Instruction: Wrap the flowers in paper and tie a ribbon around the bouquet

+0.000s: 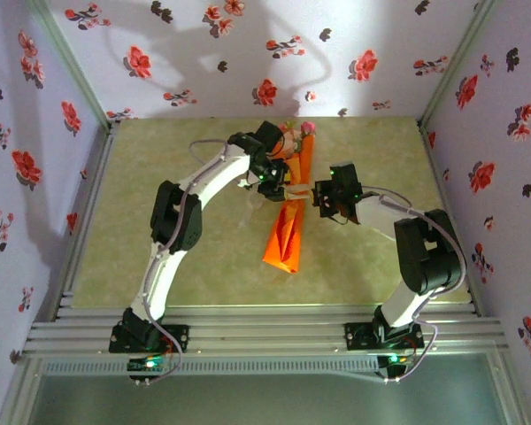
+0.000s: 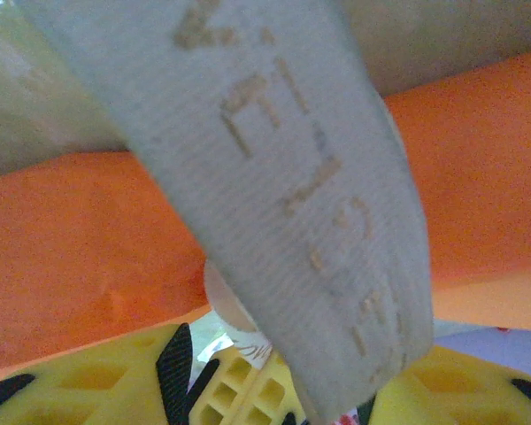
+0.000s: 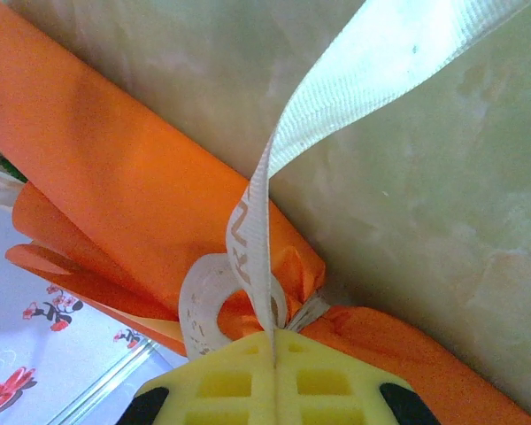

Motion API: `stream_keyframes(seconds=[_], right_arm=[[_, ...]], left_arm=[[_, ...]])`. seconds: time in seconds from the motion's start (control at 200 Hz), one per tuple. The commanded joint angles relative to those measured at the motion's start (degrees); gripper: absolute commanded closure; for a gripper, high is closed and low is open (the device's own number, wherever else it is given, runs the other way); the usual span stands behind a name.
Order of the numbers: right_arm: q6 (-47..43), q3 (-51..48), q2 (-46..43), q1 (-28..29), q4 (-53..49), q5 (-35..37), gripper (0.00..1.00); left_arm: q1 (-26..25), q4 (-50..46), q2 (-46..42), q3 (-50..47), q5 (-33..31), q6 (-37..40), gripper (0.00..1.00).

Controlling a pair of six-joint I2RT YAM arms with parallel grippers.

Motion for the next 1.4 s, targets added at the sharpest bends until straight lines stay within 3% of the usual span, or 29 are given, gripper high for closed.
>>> stream_keyframes(seconds=[0.0,0.515,0.815,0.995,1.09,1.2,1.275,1.395], right_arm=[[0.49,-1.17,0.30,-0.50,1.28,-0.58,1.00],[0.75,-2.13,0.01,-0.51,2.49,-0.78,1.00],[0.75,-2.14,0.10,-0.42,2.95,-0.85,1.00],[0.75,-2.05,0.10,-0.36,3.13,-1.01,1.00],[0.83,-1.96,0.19,-0.17,3.22,-1.11,1.00],[1.00,-2.05,0.10,0.25,3.06,-1.50,1.00],[1.10,-2.43,-0.12,0.35,2.60,-1.58,1.00],[1.66,-3.32,-0.11,0.27,3.11,-1.69,1.00]], left_arm=[[-0.57,-3.20,1.70,2.99,0.31,-5.30,0.48],[-0.57,-2.60,6.94,6.28,-0.02,-8.10,0.48],[-0.32,-1.63,7.53,5.46,-0.58,-8.59,0.56],[-0.15,-1.09,7.30,4.51,-0.86,-8.77,0.55],[-0.09,-0.65,7.44,4.42,-1.13,-8.86,0.67],[0.03,0.99,7.28,4.16,-1.39,-8.52,0.91],[0.10,1.44,6.80,3.81,-1.65,-7.96,1.00],[0.14,1.88,5.50,3.00,-2.02,-6.82,1.00]])
